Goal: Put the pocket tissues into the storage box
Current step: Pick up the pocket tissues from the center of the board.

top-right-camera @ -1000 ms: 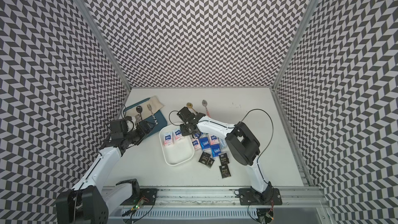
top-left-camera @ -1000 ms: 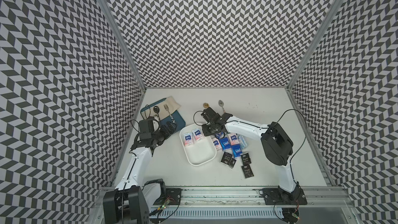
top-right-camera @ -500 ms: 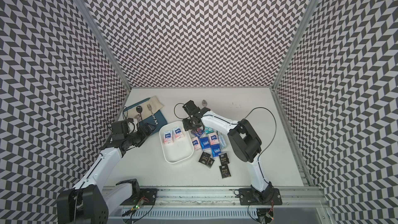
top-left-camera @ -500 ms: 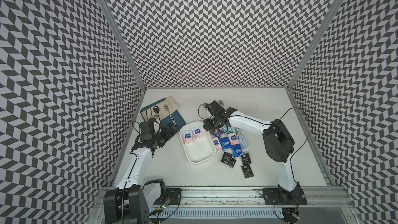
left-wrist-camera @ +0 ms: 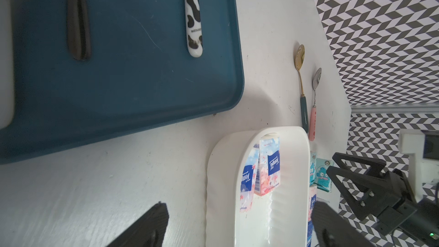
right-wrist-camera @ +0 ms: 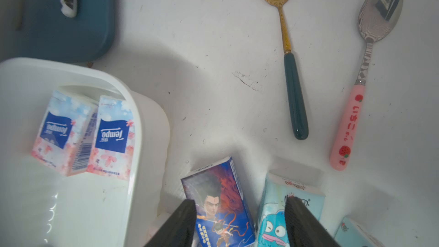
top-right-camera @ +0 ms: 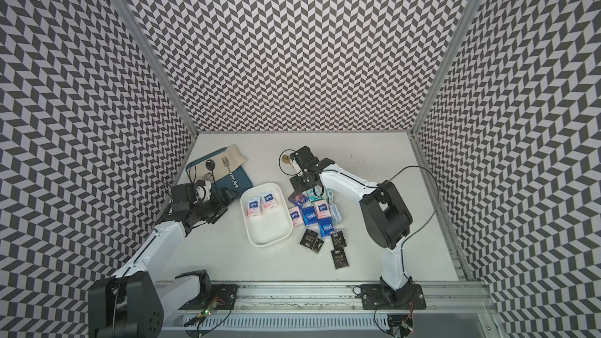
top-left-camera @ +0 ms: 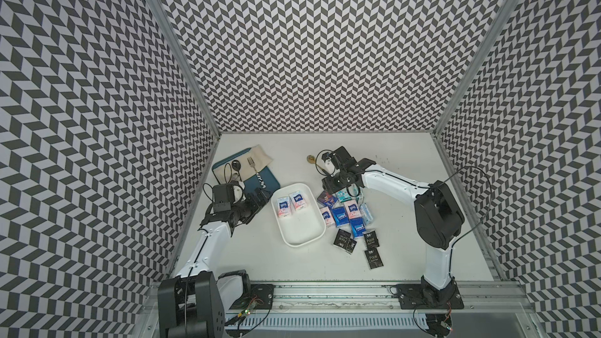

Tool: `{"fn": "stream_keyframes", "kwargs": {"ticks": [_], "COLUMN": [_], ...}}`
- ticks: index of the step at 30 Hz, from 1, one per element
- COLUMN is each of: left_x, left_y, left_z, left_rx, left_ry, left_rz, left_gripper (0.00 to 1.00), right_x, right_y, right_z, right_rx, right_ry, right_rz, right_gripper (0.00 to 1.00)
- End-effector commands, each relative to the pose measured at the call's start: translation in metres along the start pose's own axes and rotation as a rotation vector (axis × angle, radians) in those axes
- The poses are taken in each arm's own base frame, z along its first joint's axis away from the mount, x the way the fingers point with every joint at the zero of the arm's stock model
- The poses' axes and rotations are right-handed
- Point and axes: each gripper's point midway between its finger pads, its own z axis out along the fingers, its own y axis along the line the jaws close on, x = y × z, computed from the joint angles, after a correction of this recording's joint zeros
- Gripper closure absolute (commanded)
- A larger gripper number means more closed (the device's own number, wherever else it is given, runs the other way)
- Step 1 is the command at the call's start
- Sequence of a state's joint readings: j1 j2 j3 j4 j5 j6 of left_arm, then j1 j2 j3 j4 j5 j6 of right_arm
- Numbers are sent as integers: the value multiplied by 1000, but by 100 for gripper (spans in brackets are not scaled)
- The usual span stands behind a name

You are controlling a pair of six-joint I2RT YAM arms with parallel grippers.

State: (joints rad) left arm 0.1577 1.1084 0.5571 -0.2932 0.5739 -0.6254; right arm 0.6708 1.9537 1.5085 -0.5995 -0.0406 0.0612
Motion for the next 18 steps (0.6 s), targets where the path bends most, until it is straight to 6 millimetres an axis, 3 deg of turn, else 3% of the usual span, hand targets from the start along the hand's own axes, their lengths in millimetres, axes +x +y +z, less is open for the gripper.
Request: {"fn": "stream_keyframes", "kwargs": {"ticks": [1, 18], "left_x": [-4, 1], "left_y": [-9, -5], "left_z": [1, 1], "left_rx": [35, 26], "left_ry": [2, 13], "left_rz": [18, 21], "left_gripper": [0, 0], "right_x": [7, 30], "right_y": [-6, 21], "right_z": [12, 56], "right_rx": [40, -9], "right_ry": [22, 113], "right_rz": [-84, -185], "right_gripper": [29, 25]}}
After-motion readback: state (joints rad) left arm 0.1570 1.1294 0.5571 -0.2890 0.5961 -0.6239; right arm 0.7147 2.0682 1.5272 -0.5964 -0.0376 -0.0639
